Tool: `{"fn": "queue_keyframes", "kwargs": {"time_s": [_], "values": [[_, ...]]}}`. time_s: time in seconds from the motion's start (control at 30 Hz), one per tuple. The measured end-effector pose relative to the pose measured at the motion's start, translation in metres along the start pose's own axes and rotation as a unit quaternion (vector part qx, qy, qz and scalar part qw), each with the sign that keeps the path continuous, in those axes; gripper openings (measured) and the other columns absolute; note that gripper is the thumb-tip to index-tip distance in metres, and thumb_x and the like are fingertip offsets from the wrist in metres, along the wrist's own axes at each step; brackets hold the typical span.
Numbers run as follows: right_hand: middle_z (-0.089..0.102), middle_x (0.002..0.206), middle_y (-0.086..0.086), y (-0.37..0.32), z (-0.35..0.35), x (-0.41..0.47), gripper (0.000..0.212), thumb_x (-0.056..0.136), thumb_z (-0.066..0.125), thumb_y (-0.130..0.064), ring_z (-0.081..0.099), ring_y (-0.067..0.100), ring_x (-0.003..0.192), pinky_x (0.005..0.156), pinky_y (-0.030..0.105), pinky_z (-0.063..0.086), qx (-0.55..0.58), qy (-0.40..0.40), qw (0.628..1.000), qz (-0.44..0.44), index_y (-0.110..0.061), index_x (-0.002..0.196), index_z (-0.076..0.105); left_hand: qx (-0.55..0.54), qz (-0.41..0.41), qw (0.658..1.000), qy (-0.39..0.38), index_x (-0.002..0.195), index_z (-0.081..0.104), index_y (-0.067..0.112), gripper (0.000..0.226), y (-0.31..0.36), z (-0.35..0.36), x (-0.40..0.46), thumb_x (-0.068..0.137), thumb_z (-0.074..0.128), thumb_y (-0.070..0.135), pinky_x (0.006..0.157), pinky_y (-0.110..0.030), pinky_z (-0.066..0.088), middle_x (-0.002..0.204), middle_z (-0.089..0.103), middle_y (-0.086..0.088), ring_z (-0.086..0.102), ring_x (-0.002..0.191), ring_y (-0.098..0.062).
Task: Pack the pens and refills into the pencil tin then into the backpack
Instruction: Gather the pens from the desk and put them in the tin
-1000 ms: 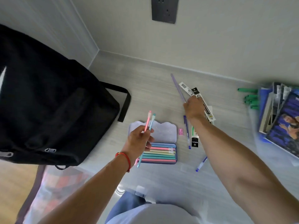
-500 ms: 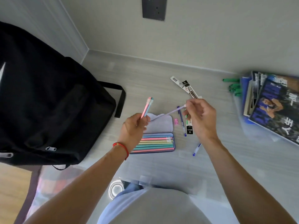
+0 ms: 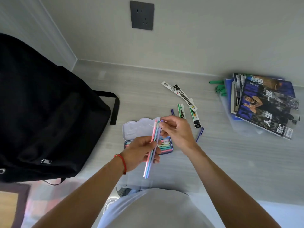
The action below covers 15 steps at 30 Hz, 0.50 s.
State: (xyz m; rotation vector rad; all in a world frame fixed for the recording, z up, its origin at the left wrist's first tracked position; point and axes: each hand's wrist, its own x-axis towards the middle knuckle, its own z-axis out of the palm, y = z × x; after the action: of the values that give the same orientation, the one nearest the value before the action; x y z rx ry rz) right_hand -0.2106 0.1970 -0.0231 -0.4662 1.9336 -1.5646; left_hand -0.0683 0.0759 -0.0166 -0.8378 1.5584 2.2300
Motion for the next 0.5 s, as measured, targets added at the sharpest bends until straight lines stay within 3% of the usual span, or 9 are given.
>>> {"fn": "queue_keyframes", "kwargs": {"time_s": [0.1,0.17,0.3,0.37,0.5], "values": [[0.073,0.078,0.006,0.007,-0.003,-0.002,0.023,0.089,0.076,-0.018,0.067,0.019,0.058,0.057,0.029,0.057,-0.035,-0.051,0.998,0.011,-0.015,0.112,0.072,0.162,-0.014,0.987,-0.003,0.109,0.061,-0.001,0.022,0.002,-0.012,0.004,0.103,0.044,0.011,0.070,-0.036,0.058,0.084,0.066,-0.012,0.060,0.066,-0.022],[0.069,0.070,-0.001,0.017,-0.005,-0.002,0.010,0.091,0.074,-0.015,0.063,0.016,0.055,0.054,0.026,0.053,-0.087,-0.087,0.992,0.004,-0.013,0.101,0.075,0.260,-0.023,0.965,-0.014,0.107,0.062,0.003,0.022,0.003,-0.018,0.011,0.103,0.044,0.016,0.069,-0.035,0.056,0.084,0.067,-0.008,0.060,0.064,-0.019],[0.073,0.071,0.004,0.043,-0.014,-0.008,0.008,0.093,0.071,-0.009,0.069,0.020,0.059,0.060,0.030,0.057,-0.058,-0.024,0.995,0.079,-0.012,0.088,0.076,0.431,0.019,0.901,0.052,0.106,0.064,0.017,0.015,-0.007,-0.029,0.024,0.097,0.055,0.026,0.080,-0.040,0.059,0.097,0.070,-0.010,0.068,0.085,-0.028],[0.074,0.078,0.012,0.056,-0.024,-0.012,0.005,0.093,0.071,-0.010,0.072,0.025,0.065,0.065,0.030,0.061,-0.018,0.008,0.992,0.123,-0.011,0.090,0.076,0.467,0.031,0.879,0.091,0.111,0.064,0.019,0.018,-0.015,-0.036,0.027,0.095,0.060,0.028,0.083,-0.038,0.058,0.103,0.068,-0.009,0.066,0.093,-0.029],[0.076,0.084,0.012,0.073,-0.033,-0.021,0.005,0.093,0.072,-0.015,0.074,0.025,0.070,0.068,0.031,0.064,-0.063,-0.001,0.986,0.156,-0.013,0.092,0.076,0.466,0.069,0.877,0.093,0.115,0.067,0.016,0.022,-0.035,-0.039,0.029,0.094,0.064,0.021,0.094,-0.038,0.054,0.111,0.068,-0.007,0.063,0.103,-0.027]]}}
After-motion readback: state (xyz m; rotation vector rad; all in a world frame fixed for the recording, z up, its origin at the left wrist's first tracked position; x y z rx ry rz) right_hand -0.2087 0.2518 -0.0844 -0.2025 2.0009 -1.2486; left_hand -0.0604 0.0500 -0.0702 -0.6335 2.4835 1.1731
